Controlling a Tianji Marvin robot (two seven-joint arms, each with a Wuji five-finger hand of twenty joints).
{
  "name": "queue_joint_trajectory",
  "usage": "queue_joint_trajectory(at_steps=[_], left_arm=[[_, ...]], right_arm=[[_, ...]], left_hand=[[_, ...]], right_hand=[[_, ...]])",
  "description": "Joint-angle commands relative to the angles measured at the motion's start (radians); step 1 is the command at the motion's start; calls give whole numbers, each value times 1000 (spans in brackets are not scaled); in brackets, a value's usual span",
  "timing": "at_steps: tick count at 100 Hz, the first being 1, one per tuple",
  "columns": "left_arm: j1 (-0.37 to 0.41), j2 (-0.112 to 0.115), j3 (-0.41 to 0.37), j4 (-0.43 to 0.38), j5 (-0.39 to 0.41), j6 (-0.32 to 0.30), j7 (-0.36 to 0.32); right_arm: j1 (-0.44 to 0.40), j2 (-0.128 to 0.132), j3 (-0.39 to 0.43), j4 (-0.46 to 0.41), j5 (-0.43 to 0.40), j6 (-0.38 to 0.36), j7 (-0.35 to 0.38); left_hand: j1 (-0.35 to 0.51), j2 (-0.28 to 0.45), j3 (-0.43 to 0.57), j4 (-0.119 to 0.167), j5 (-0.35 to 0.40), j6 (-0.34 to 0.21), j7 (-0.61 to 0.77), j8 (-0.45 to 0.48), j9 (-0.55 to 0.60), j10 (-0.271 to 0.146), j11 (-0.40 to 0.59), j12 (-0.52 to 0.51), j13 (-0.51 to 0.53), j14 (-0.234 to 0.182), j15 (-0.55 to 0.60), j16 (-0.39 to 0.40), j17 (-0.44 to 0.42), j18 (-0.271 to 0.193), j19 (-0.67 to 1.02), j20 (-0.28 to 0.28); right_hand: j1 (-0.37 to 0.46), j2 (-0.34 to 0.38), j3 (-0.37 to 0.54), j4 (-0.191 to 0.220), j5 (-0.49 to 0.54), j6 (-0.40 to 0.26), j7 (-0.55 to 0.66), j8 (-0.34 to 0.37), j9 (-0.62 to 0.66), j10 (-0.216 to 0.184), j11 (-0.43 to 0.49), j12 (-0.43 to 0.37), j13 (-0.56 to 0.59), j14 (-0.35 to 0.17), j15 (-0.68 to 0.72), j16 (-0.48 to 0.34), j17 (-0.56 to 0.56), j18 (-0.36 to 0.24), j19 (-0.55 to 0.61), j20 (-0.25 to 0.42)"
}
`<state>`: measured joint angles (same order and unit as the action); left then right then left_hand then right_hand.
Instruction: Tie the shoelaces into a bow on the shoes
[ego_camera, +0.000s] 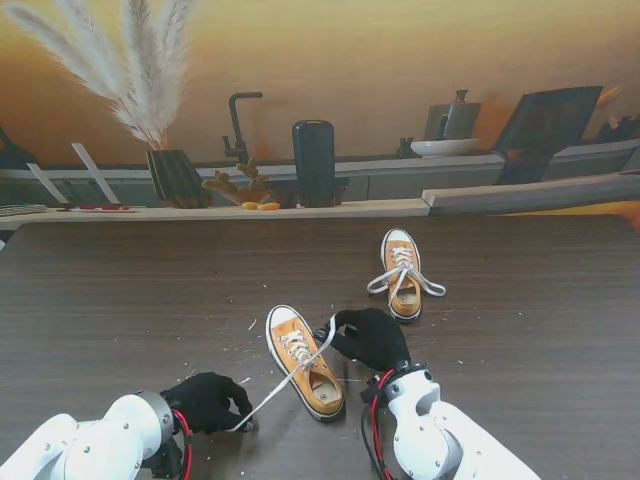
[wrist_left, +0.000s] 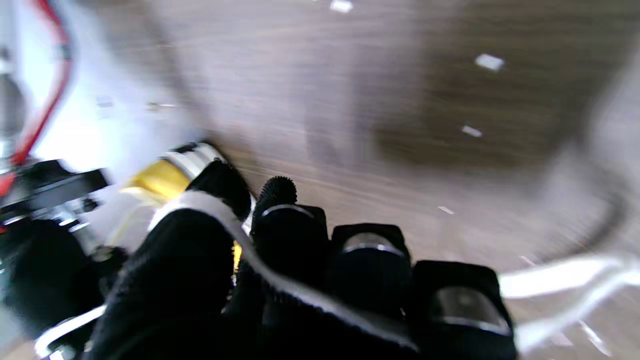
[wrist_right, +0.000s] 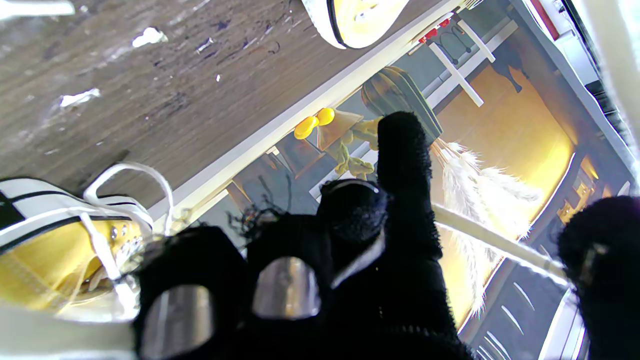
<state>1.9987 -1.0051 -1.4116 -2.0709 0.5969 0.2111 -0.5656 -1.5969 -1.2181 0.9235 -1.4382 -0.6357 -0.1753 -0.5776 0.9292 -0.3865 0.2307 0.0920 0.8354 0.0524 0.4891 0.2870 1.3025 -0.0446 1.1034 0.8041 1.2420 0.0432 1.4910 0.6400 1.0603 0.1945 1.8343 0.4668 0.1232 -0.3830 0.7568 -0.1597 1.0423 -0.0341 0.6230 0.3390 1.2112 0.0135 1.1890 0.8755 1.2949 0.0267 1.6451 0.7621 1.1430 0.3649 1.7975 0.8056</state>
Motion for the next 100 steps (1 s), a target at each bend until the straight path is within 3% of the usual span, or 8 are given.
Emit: queue_joint_trajectory(at_steps=[1, 13, 24, 38, 51, 78, 100], left_arm=[[-26, 10, 6, 37, -57, -25, -38], [-70, 16, 17, 111, -313, -60, -77], [-94, 3, 38, 179, -527, -88, -68], [-103, -29, 62, 241, -758, -109, -28], [-87, -74, 77, 274, -934, -114, 71], [-84, -138, 138, 312, -1083, -199, 282], [-82, -169, 182, 303, -1066, -283, 463]], right_arm=[[-3, 5, 4, -9, 0, 4, 15], [-4, 4, 7, -11, 1, 6, 14], [-4, 2, 8, -11, 7, 4, 10], [-1, -4, 6, -1, 15, -1, -9], [3, -15, 2, 19, 28, -11, -41], [2, -24, 8, 29, 77, -64, -33], [-9, -33, 23, 18, 160, -123, 4]], left_hand=[[19, -37, -31, -2, -17, -47, 13, 25, 32, 4, -5, 29, 34, -48, -4, -18, 14, -80, 116, -19], [28, -35, -44, -7, -8, -51, 31, 38, 28, 8, -6, 34, 33, -45, -7, -16, 13, -74, 119, -23], [20, -27, -70, -15, -4, -65, 45, 47, 18, 15, -6, 41, 33, -31, -16, -14, 12, -56, 120, -29], [8, -4, -102, -21, 19, -117, 76, 61, 25, 18, 5, 53, 35, -30, -6, -3, 14, -48, 137, -30], [25, 8, -119, -28, 32, -157, 87, 44, 36, 30, 12, 60, 34, -16, 17, 6, 14, -36, 160, -25], [44, 0, -126, -36, 22, -194, 74, -16, 44, 38, 14, 66, 33, 12, 25, 2, 11, 8, 162, -26], [1, -51, -129, -30, 2, -197, 64, -37, 39, 25, 2, 65, 33, 13, 17, -2, 11, 18, 160, -25]], right_hand=[[-9, -7, 36, -22, 5, 17, -16, 11, 30, -5, -5, 2, 18, -18, 54, 8, 28, -11, 149, 16], [-10, -6, 35, -23, 1, 16, -19, 10, 29, -5, -6, 2, 18, -19, 54, 9, 28, -12, 150, 16], [-13, -3, 32, -23, -5, 13, -24, 7, 29, -6, -6, 3, 18, -19, 54, 9, 28, -12, 150, 16], [-12, -4, 31, -23, -15, 5, -30, 4, 26, -5, -7, 2, 18, -19, 54, 9, 28, -13, 150, 15], [-8, -12, 37, -22, -19, -9, -31, 3, 26, -4, -6, 2, 18, -19, 54, 9, 28, -13, 150, 15], [-7, -34, 64, -21, -22, -29, -23, 5, 17, -8, -7, 1, 17, -16, 47, 6, 27, -8, 140, 11], [2, -96, 129, -24, -13, -42, 9, 21, 2, -14, -6, 0, 18, -23, 32, -4, 26, -11, 128, 5]])
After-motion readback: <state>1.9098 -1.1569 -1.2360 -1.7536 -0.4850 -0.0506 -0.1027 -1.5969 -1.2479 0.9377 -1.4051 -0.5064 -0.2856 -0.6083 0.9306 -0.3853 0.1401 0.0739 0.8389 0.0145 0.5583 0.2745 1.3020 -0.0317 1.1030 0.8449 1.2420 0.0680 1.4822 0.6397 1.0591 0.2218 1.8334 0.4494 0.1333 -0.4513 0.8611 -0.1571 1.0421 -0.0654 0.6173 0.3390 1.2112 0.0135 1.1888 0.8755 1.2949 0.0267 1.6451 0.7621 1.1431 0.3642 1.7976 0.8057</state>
